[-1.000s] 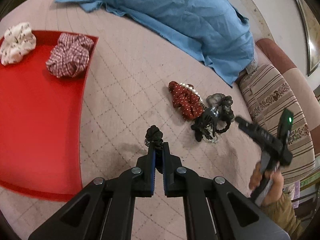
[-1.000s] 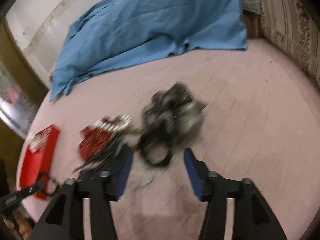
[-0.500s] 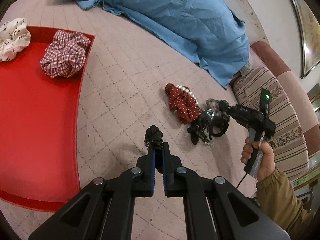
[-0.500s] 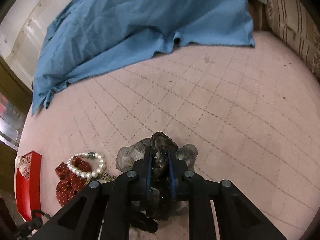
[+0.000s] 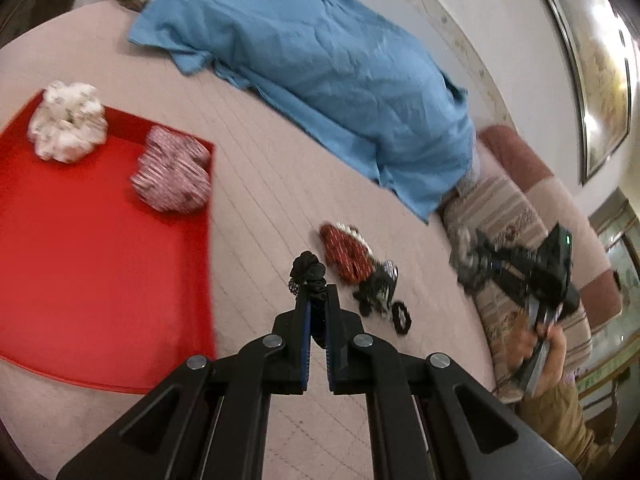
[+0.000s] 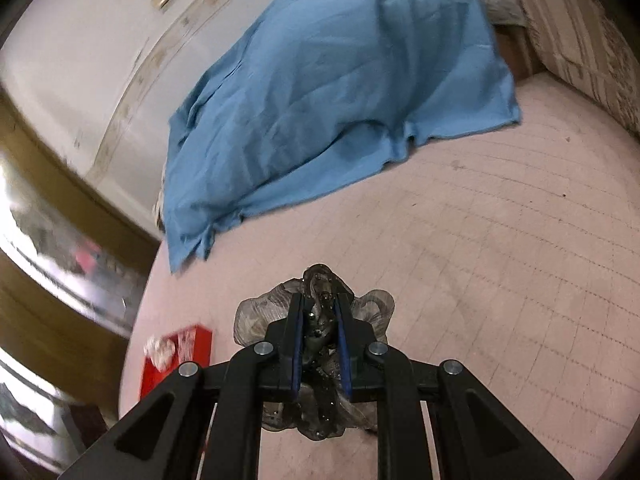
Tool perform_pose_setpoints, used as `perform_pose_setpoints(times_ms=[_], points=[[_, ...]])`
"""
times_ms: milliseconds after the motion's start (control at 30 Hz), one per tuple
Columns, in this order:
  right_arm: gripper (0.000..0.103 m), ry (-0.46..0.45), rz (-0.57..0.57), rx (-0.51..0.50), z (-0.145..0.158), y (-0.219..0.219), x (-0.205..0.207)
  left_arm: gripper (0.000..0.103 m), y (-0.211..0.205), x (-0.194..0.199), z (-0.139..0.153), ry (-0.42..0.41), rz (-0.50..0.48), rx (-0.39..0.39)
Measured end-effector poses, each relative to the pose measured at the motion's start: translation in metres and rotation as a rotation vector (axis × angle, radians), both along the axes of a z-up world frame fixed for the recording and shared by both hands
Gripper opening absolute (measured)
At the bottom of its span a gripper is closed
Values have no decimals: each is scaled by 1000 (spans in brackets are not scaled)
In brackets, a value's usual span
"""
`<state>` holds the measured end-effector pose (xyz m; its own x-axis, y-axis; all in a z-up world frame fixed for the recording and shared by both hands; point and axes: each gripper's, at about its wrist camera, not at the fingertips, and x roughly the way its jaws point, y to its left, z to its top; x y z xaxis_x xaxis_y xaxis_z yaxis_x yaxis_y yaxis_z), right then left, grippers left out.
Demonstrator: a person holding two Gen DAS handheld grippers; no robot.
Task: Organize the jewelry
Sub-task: 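Carry both items over the red tray and open both tools to release them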
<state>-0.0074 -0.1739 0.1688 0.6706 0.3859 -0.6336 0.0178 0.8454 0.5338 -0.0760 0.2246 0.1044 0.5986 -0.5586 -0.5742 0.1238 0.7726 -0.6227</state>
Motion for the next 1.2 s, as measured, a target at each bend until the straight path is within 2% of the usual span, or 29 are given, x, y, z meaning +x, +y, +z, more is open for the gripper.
perform_pose_setpoints(times_ms=[67,200,400,700,833,967,1200], points=[[16,-5,56,-29,5,26,-4,5,20,-1,7,-6,39,0],[16,-7,181,-63,9,86,-7,5,62,2,14,13,135,71],[16,-2,354,-84,5,178,-2,5,125,16,-1,101,258,98],[16,44,545,-168,-27,322,19,5,160,50,-23,154,319,152],[16,31,586,-230,-34,367,32,5,169,53,-33,177,340,180],[17,31,575,-290,-48,400,57,5,181,48,-37,184,368,195],[18,98,531,-302,-78,416,89,5,197,47,-39,162,393,110]])
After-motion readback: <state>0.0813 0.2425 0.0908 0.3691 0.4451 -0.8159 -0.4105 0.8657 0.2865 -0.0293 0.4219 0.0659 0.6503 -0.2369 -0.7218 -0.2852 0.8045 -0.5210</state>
